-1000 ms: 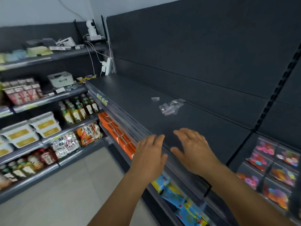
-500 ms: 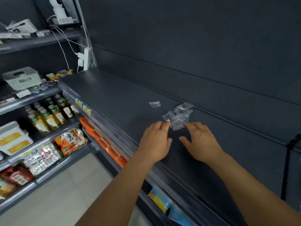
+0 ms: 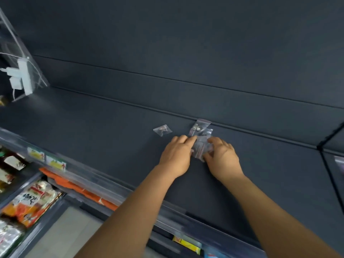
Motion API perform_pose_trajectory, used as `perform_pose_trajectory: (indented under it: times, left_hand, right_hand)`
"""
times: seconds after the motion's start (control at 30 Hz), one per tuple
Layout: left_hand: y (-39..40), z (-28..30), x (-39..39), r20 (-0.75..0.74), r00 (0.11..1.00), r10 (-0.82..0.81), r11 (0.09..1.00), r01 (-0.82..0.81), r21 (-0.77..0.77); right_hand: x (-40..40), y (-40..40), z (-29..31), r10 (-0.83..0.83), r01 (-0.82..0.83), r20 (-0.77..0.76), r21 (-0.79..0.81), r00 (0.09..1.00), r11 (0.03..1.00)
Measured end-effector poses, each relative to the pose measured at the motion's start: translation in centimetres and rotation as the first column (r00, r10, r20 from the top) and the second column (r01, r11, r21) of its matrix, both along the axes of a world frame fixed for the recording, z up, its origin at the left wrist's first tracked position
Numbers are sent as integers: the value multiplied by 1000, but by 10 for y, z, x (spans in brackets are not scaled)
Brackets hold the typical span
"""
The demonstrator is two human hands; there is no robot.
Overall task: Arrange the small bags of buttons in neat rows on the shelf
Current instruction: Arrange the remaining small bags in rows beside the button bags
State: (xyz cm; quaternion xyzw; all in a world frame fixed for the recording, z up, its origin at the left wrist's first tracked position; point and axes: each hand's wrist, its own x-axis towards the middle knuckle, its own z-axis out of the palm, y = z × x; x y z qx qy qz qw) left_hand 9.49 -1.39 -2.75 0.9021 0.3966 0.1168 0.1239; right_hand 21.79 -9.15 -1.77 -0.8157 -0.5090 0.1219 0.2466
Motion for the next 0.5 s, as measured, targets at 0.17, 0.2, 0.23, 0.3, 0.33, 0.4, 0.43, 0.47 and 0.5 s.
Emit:
perform_pose_trajectory:
  times: [0.17, 0.2, 0.23, 0.3, 0.33, 0.4, 0.43, 0.47, 0.5]
  left_hand:
    - [10, 7, -7, -29, 999, 14, 998, -16, -53]
    - [10, 8, -8, -18, 1000, 19, 998, -20, -64]
    - [9, 8, -9, 0, 1000, 24, 997, -24, -77]
    - [6, 10, -9, 69, 997, 41, 993, -33, -116]
    - [4, 11, -8, 115, 992, 54, 990, -38, -138]
    - [-1, 16, -4, 222, 971, 86, 977, -39, -209]
    - [-4, 20, 0, 280, 954, 105, 962, -26, -272]
    - [-8, 24, 4, 332, 935, 124, 938, -1, -347]
    - [-13, 28, 8, 372, 919, 132, 912, 35, -408]
  right_hand:
    - [3, 1, 2, -113, 131, -153, 109, 982, 985]
    - [5, 0, 3, -124, 145, -169, 120, 978, 982]
    - [8, -3, 4, -134, 160, -189, 129, 973, 979]
    - [14, -7, 6, -143, 183, -244, 151, 959, 971]
    - [17, -10, 8, -147, 196, -273, 162, 951, 967]
    - [21, -17, 12, -161, 228, -319, 185, 934, 956]
    - [23, -21, 15, -170, 246, -332, 200, 928, 949]
    - [25, -25, 18, -179, 262, -341, 216, 923, 941]
    - [26, -29, 20, -188, 279, -349, 234, 918, 931]
